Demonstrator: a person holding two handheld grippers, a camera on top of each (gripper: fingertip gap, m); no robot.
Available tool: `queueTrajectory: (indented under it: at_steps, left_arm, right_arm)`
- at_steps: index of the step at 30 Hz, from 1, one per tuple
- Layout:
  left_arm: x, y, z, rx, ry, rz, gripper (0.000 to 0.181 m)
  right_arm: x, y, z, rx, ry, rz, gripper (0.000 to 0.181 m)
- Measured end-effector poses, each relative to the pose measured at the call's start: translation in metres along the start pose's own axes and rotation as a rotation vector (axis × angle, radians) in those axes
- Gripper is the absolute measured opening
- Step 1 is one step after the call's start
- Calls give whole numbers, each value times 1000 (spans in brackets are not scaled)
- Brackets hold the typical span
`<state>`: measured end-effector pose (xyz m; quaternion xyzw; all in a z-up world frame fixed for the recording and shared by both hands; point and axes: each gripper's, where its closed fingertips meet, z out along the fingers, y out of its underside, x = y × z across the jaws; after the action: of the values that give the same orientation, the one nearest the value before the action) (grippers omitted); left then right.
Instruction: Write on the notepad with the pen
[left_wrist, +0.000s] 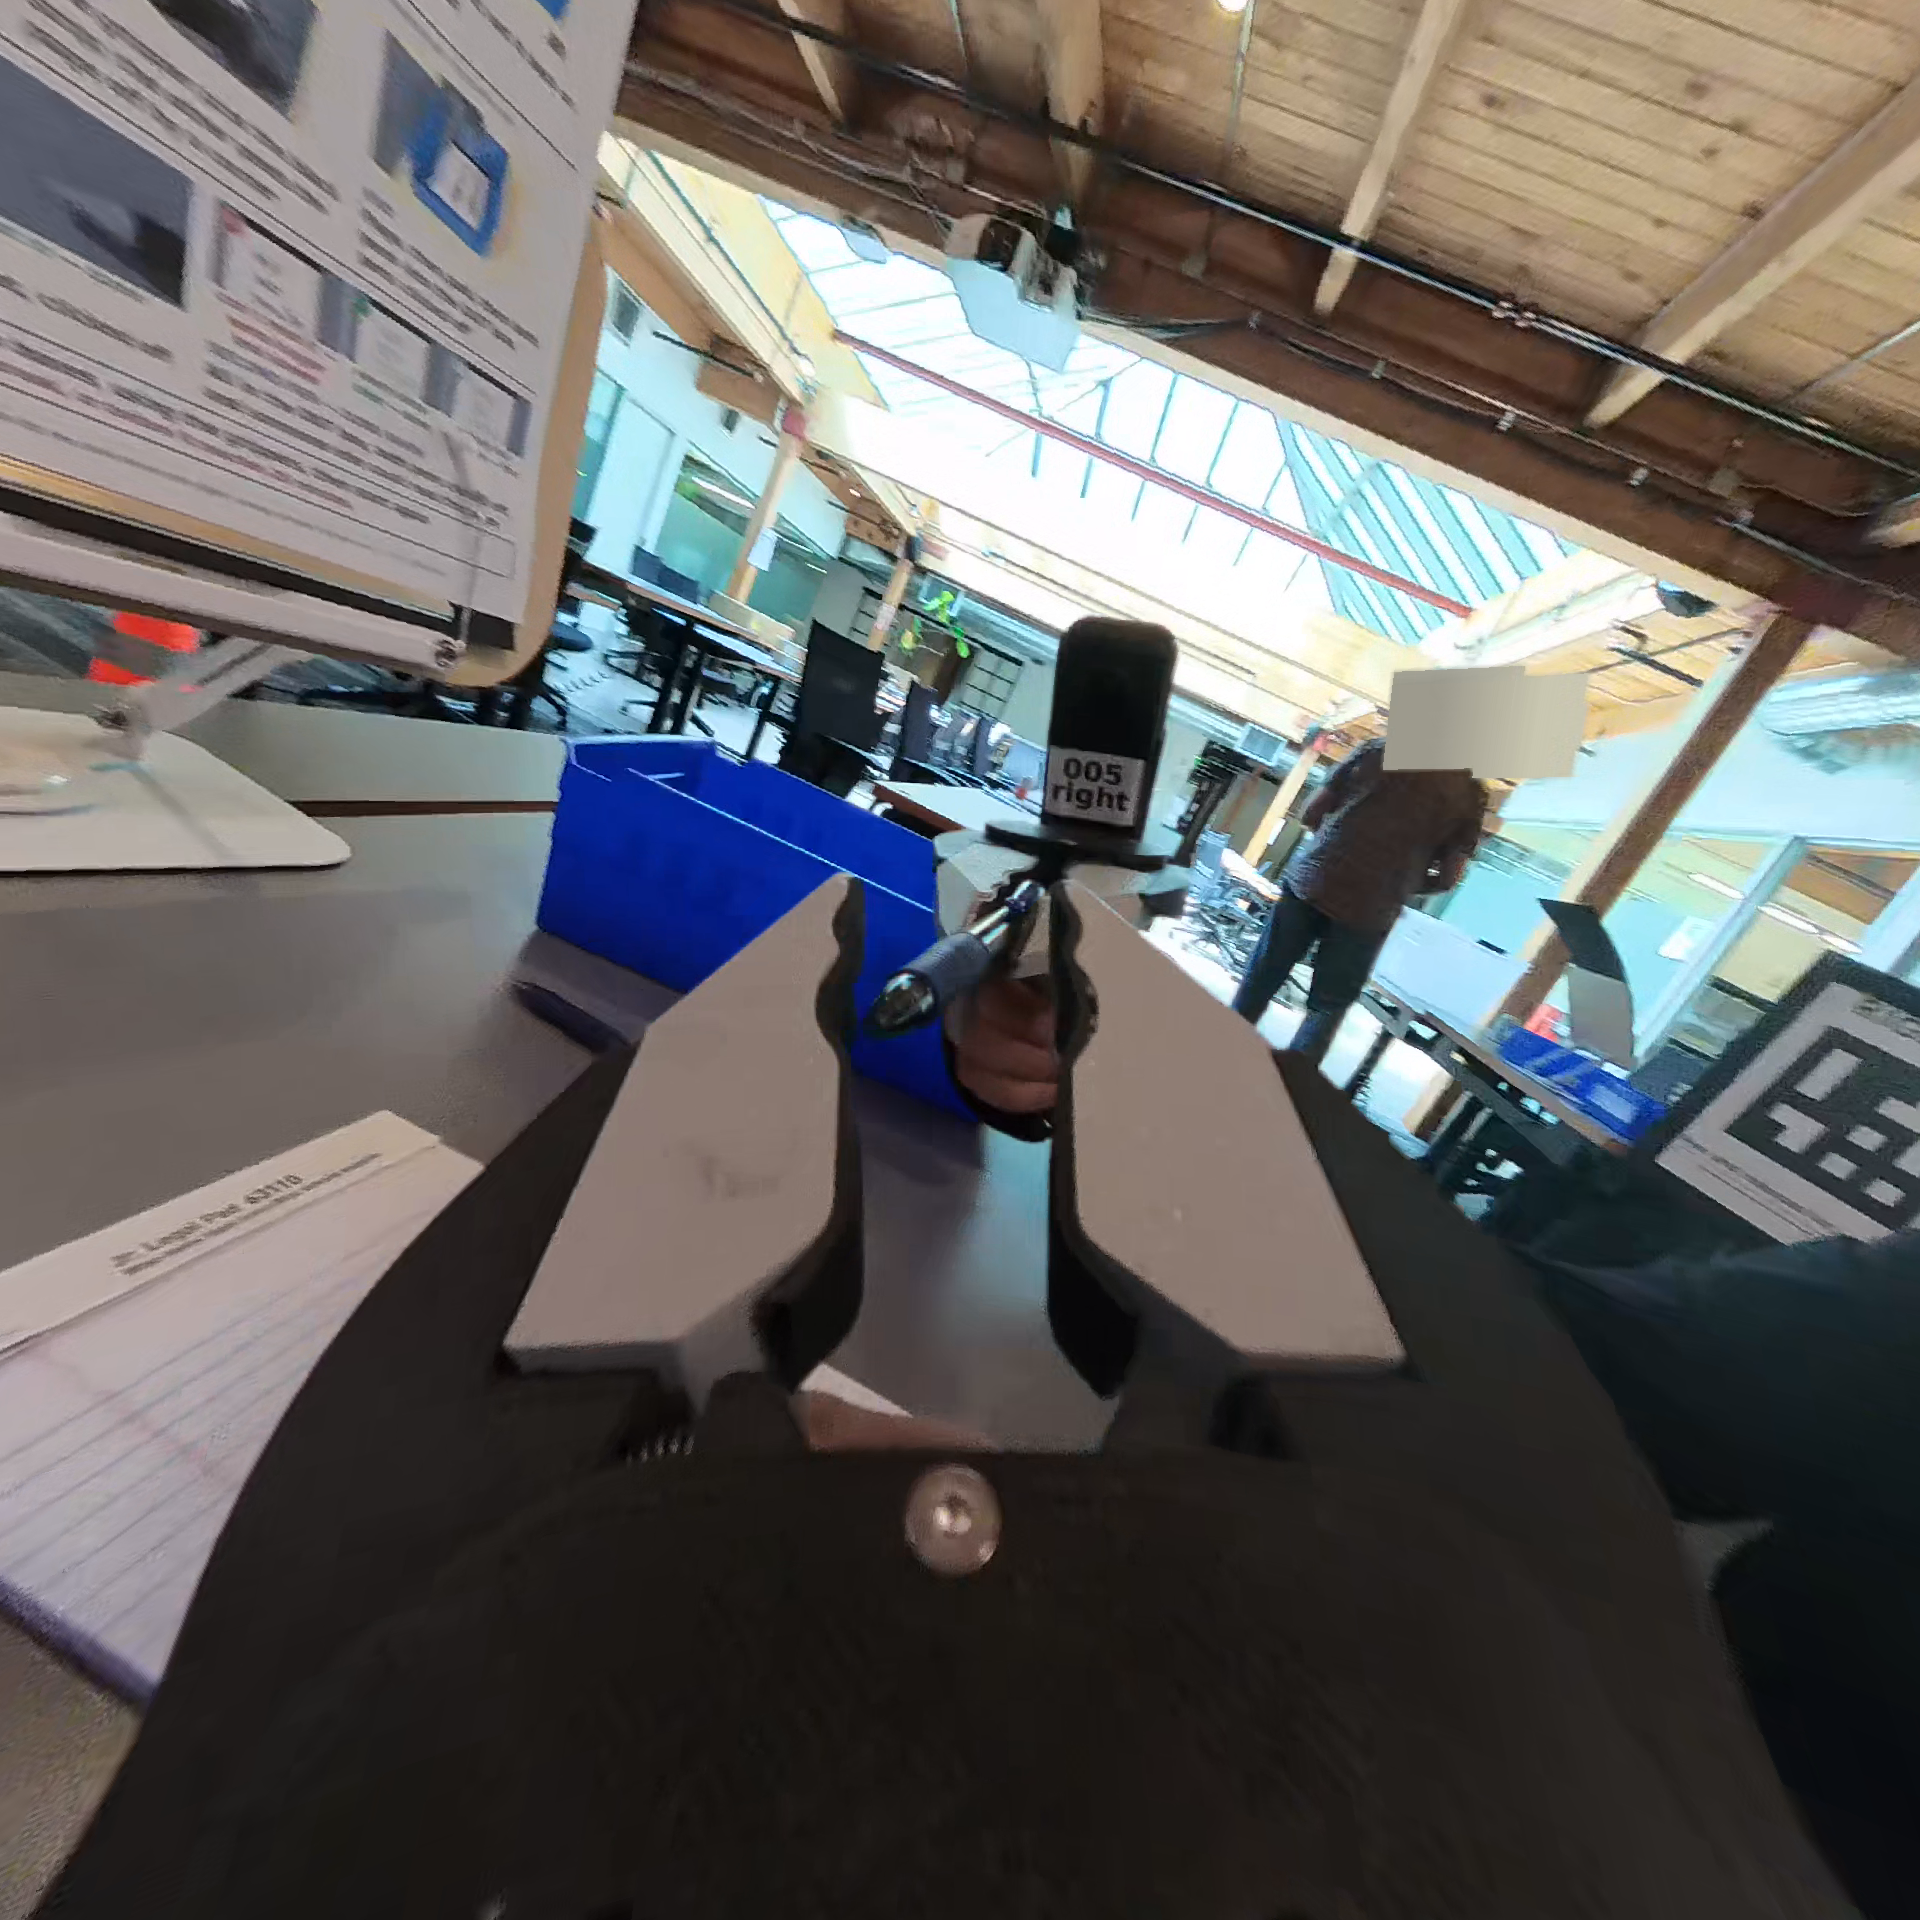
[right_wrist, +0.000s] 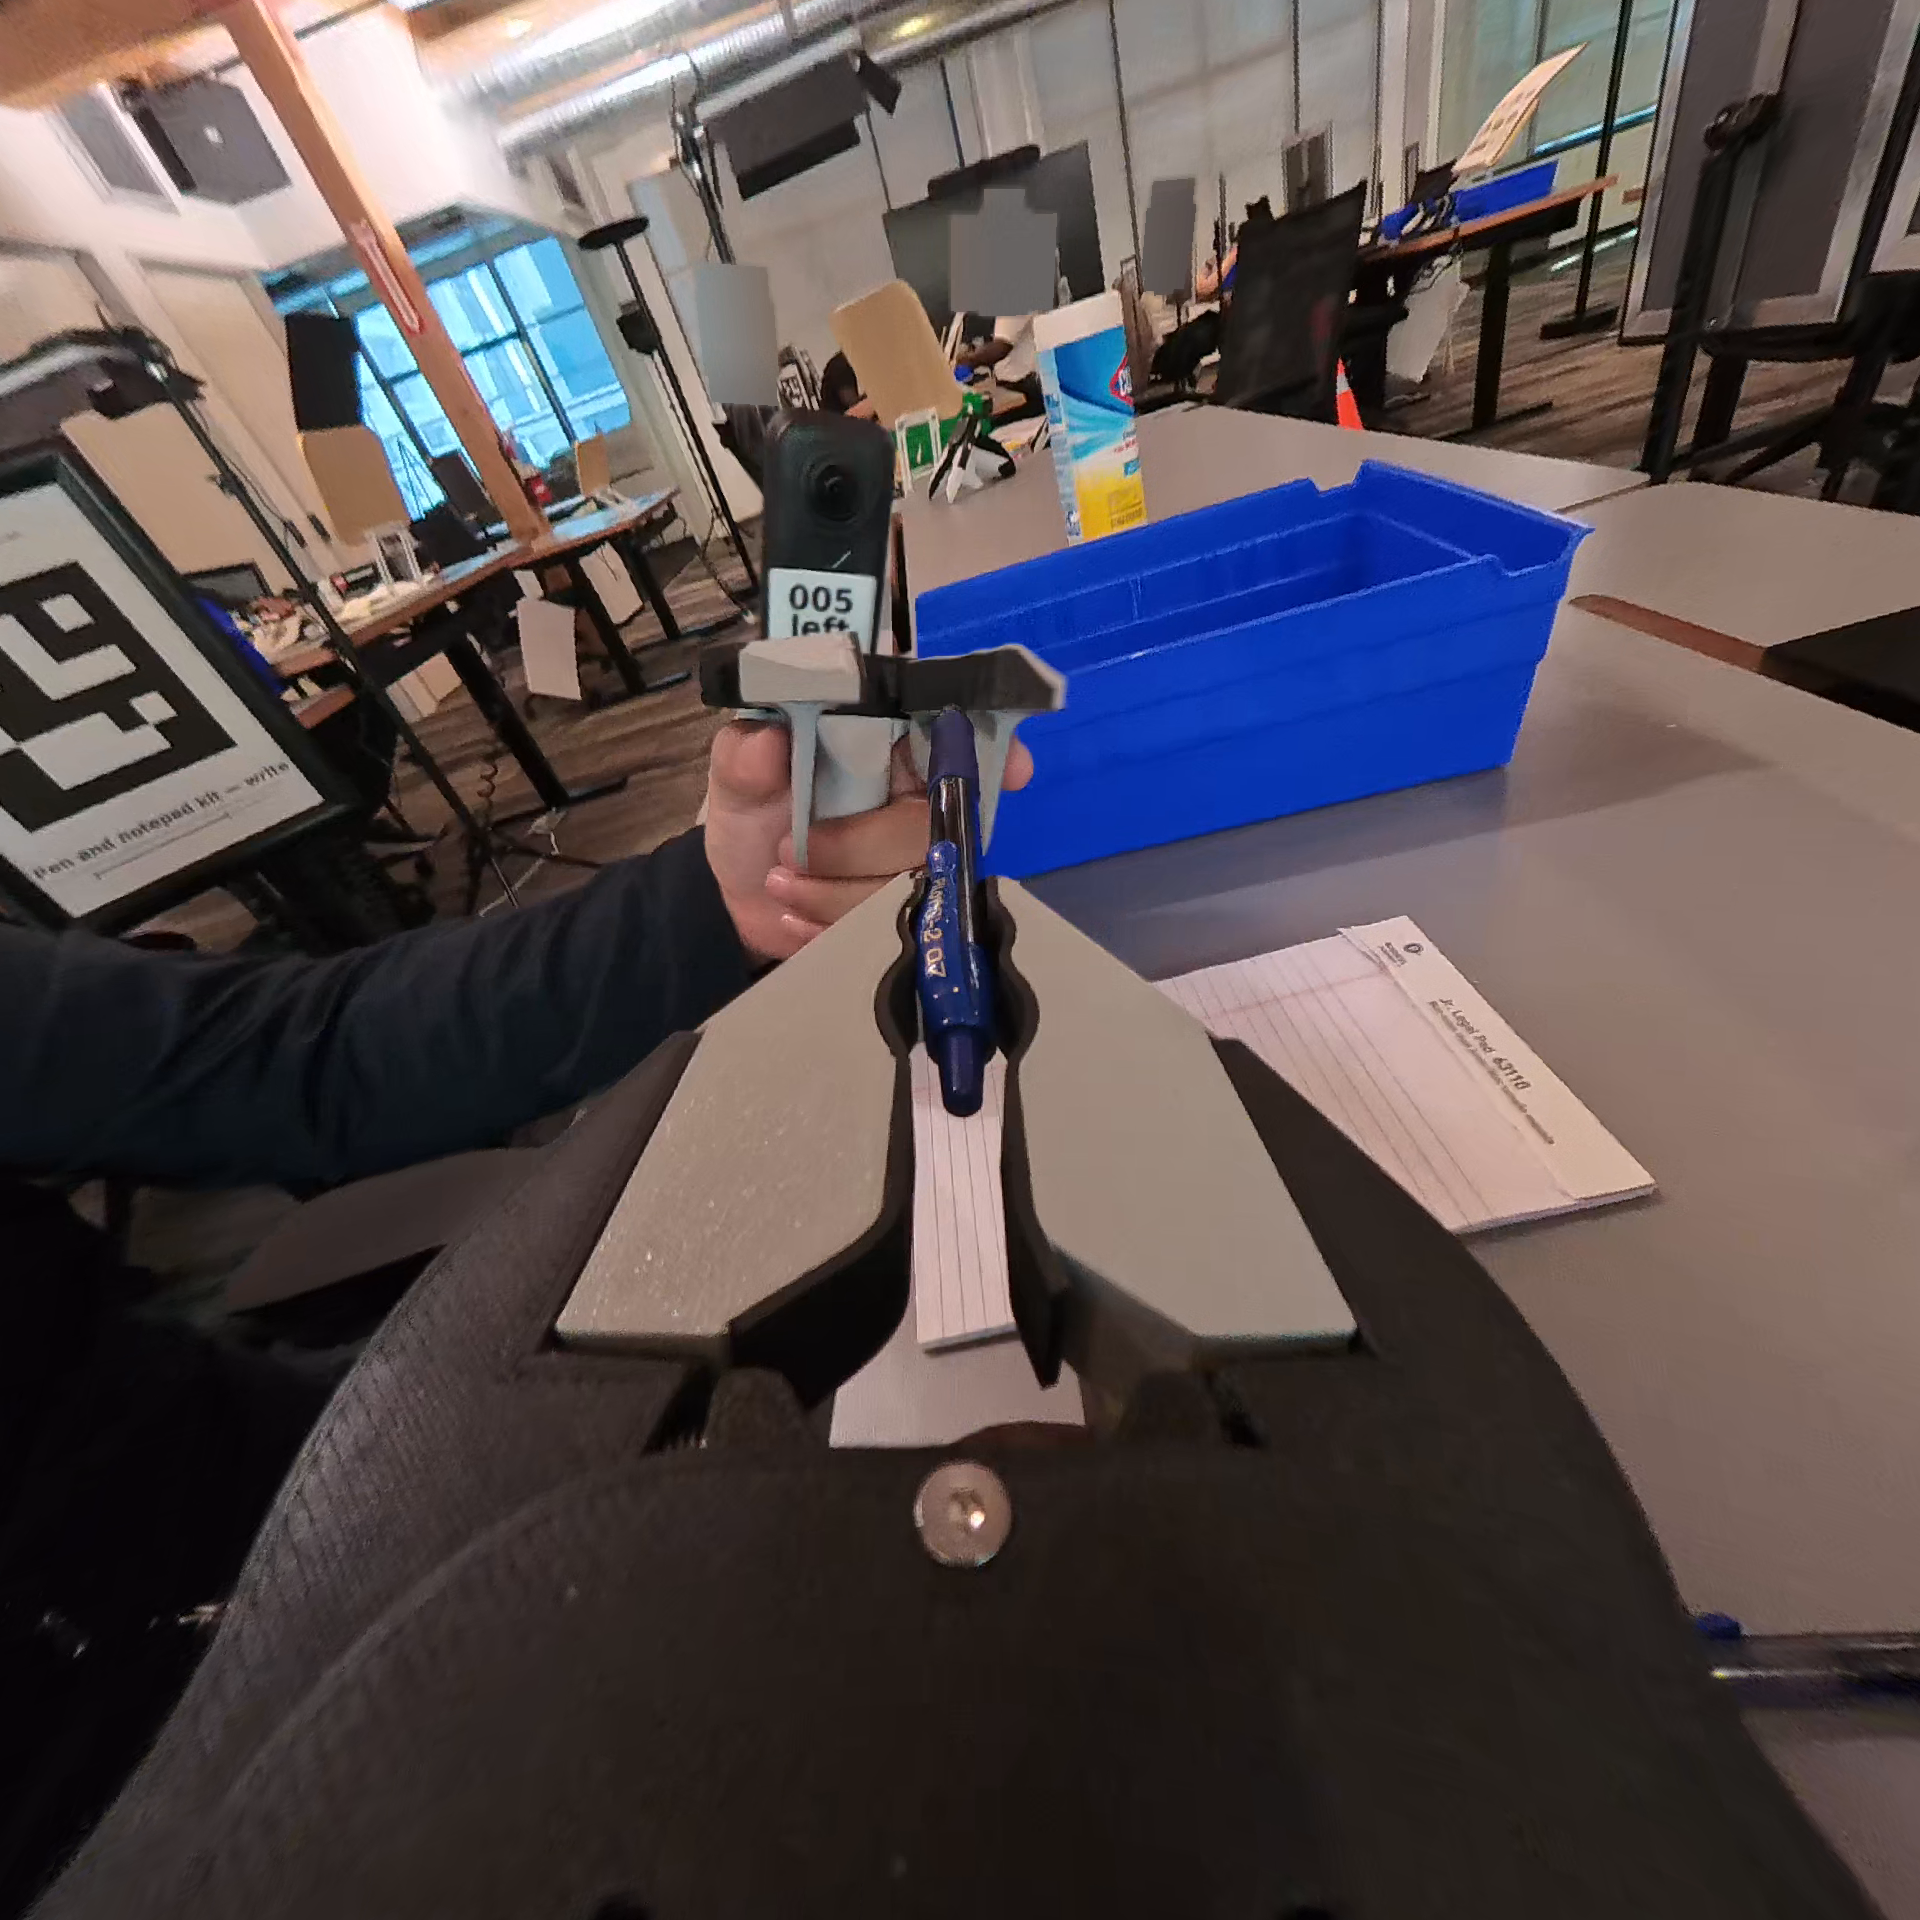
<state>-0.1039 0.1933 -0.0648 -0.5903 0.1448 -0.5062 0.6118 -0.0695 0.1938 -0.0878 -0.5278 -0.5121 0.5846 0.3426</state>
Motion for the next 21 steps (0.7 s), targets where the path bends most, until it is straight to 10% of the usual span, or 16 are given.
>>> queueTrajectory:
  at_steps: [5,21]
  left_arm:
    - [3,5,-1,-15,32,2,0]
    - [19,46,10,-219,139,-61,17]
  right_arm:
    - [-10,2,-3,-37,-39,5,6]
    - [-10,8,-11,-77,-59,44,6]
